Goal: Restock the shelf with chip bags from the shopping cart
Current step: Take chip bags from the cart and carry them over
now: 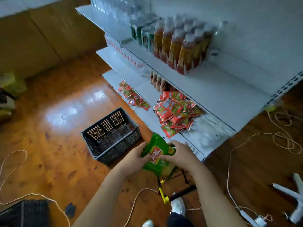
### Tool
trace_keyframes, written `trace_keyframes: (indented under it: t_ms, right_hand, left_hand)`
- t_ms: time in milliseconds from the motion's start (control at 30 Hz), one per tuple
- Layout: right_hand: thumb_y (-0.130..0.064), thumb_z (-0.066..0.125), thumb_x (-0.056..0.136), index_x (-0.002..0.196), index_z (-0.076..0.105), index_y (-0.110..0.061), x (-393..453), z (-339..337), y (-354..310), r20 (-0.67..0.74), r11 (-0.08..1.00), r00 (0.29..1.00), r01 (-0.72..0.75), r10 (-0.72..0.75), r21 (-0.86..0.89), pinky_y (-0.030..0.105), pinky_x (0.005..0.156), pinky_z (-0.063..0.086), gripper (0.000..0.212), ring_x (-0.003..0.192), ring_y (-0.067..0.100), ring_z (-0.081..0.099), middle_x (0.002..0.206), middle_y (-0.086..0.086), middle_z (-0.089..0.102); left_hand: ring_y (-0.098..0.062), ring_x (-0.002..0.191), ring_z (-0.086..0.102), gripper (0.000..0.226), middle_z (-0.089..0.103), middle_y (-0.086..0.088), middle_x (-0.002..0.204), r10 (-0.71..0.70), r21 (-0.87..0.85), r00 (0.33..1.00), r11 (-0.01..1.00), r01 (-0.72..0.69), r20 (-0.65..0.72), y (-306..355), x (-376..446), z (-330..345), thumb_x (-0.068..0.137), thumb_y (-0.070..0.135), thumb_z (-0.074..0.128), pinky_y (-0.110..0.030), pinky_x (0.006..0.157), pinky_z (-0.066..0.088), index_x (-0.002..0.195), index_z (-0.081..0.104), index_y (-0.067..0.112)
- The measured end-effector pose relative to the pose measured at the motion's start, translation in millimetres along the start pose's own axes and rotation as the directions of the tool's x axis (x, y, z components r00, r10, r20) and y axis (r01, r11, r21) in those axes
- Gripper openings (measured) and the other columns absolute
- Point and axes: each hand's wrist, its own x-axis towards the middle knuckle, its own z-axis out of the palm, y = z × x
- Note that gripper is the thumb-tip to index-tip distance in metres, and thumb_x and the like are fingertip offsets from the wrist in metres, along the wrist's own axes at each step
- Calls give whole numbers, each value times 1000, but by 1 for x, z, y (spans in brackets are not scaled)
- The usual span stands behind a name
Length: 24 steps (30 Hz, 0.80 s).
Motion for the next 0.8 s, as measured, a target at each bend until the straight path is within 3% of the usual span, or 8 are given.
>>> trace_keyframes:
  t_ms: [67, 167, 233, 333, 433, 533, 633, 800]
  right_hand:
    - [-61, 81, 60, 118, 58, -32, -40, -25, -13, 133, 999, 991, -7, 1, 45, 28, 93, 50, 69, 105, 7, 61, 112, -10, 67]
    - [-49, 83, 67, 96, 59, -40, -107, -47, -12, 205, 991, 978, -56, 30, 121, 6, 67, 47, 39, 78, -16, 61, 95, -24, 69]
    - [-57, 82, 63, 99, 63, -40, -146, -57, -3, 219, 977, 973, -117, 76, 179, 9, 77, 51, 44, 83, -11, 65, 94, -25, 70]
    - [-64, 82, 55, 112, 66, -33, -202, -64, 22, 186, 938, 970, -203, 155, 279, 27, 97, 51, 67, 97, 4, 69, 105, -16, 73]
    - [-45, 82, 70, 112, 68, -26, -268, -73, 61, 81, 838, 978, -207, 193, 506, 25, 93, 53, 47, 99, 9, 71, 107, -8, 75]
    - [-38, 80, 75, 117, 67, -21, -336, -82, 113, -80, 701, 957, -146, 279, 698, 32, 99, 51, 47, 105, 16, 70, 112, -2, 74]
    - [-52, 82, 66, 117, 66, -25, -400, -92, 176, -254, 600, 869, -61, 425, 798, 39, 102, 49, 60, 105, 14, 70, 110, -6, 74]
    - [-67, 81, 56, 117, 65, -30, -500, -100, 277, -457, 471, 561, 131, 690, 872, 37, 95, 54, 74, 100, 12, 70, 106, -10, 74]
  left_hand:
    - [-2, 96, 67, 56, 59, 13, 123, 43, 0, 994, 999, -43, 100, 21, -27, -2, 98, 27, 57, -18, 82, 56, 149, 34, 22]
    - [11, 75, 68, 41, 60, 23, 102, 61, -55, 969, 997, -49, 240, 46, -60, 6, 98, 25, 58, -14, 70, 56, 137, 46, 26]
    - [11, 76, 67, 38, 61, 19, 106, 92, -99, 946, 993, -64, 312, 64, -75, 17, 95, 24, 63, -13, 71, 56, 130, 47, 26]
    - [-11, 96, 71, 45, 67, 6, 118, 120, -163, 902, 985, -56, 416, 90, -91, 50, 90, 26, 70, -32, 92, 57, 131, 52, 23]
    - [-24, 91, 69, 23, 71, -6, 102, 191, -280, 821, 959, -40, 538, 121, -105, 103, 89, 22, 69, -41, 83, 56, 109, 59, 17]
    - [-32, 97, 68, 44, 63, -24, 114, 293, -443, 797, 896, -37, 527, 154, -119, 177, 83, 25, 69, -45, 82, 55, 118, 55, 3]
    - [-40, 119, 59, 67, 59, -27, 131, 337, -491, 741, 871, -11, 580, 178, -145, 278, 82, 34, 73, -55, 101, 46, 135, 48, 2]
    - [-19, 96, 72, 49, 71, -4, 114, 330, -309, 662, 938, -154, 673, 225, -209, 446, 85, 28, 70, -28, 72, 59, 129, 50, 21]
